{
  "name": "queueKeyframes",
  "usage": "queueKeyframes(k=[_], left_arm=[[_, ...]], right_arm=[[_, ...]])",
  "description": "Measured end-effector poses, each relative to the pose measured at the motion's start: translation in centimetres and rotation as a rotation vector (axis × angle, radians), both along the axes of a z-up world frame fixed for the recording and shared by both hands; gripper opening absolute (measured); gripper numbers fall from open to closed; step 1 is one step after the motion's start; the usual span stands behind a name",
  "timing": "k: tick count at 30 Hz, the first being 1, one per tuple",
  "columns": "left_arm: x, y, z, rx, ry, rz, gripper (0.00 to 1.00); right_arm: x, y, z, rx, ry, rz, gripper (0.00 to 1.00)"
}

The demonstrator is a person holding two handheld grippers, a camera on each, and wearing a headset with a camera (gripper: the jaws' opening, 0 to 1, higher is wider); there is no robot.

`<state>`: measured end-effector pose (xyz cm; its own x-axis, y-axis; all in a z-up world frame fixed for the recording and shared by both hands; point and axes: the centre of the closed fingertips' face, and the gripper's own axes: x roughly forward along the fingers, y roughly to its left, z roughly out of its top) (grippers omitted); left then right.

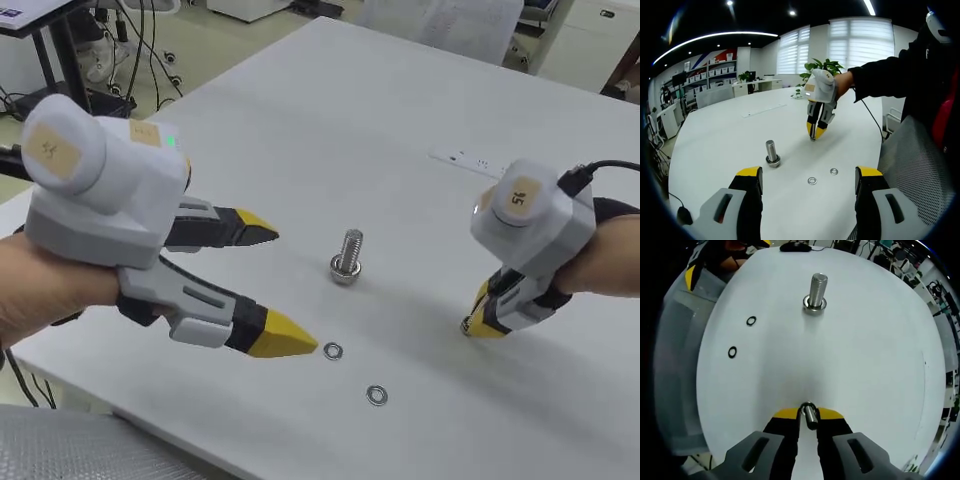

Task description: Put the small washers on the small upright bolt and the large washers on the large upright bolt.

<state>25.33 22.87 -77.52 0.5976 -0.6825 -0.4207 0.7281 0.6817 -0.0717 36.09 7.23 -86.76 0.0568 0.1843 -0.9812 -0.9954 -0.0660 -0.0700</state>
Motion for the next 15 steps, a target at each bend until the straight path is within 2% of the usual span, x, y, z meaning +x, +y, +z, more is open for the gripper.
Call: queueKeyframes(k=[15], left_arm=[[-0.03,-0.07,-0.05,0.000,0.001,-0.006,0.75]], right_arm=[[-0.20,-0.07,0.04,0.006,0.005,-0.004,0.18]])
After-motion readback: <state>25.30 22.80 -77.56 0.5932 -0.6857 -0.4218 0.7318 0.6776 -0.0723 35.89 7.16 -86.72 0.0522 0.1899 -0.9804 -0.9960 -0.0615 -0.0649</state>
